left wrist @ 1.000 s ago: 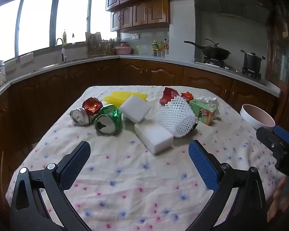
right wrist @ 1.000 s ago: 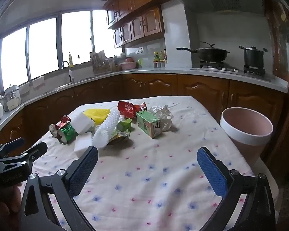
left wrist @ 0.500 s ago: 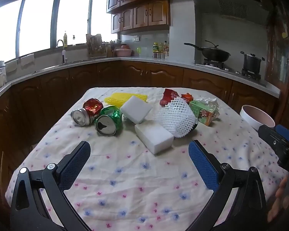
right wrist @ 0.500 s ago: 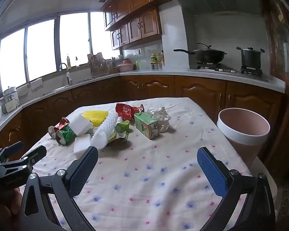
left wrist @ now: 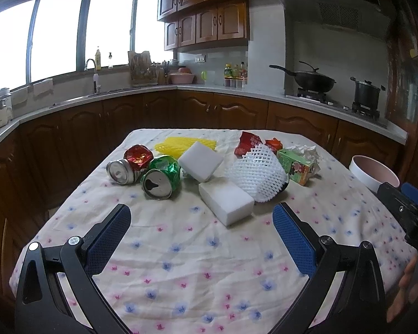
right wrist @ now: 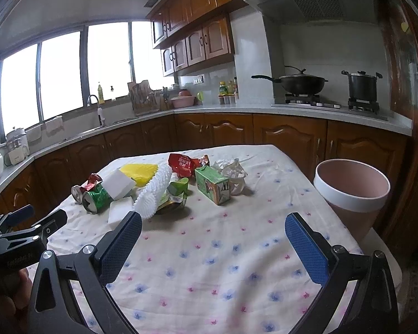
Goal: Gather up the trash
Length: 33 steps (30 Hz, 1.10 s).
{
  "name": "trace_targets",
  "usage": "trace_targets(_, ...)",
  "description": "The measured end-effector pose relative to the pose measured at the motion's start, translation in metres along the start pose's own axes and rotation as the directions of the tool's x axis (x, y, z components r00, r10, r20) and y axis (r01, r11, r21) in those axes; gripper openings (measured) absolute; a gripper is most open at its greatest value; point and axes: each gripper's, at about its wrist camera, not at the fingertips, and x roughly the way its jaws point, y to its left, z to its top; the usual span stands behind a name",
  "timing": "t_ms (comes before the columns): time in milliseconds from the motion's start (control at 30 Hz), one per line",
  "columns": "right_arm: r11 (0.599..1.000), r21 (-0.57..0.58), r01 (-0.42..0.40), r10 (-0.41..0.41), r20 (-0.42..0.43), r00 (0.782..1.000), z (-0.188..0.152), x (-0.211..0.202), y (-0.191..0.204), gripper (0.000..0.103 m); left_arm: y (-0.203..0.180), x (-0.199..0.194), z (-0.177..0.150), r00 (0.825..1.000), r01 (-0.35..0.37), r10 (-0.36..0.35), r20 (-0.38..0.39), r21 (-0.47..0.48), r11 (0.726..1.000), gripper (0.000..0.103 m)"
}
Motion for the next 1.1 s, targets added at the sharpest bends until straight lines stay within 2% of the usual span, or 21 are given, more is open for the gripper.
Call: trace_targets(1100, 0.999, 0.027, -0.020, 0.020, 0.001, 1.000, -0.0003, 0.0017, -0.0022, 0.103, -0.0035, 0.0046, 0.0007, 1.000, 0.001, -0.001, -0.011, 0.006, 1.000, 0.103)
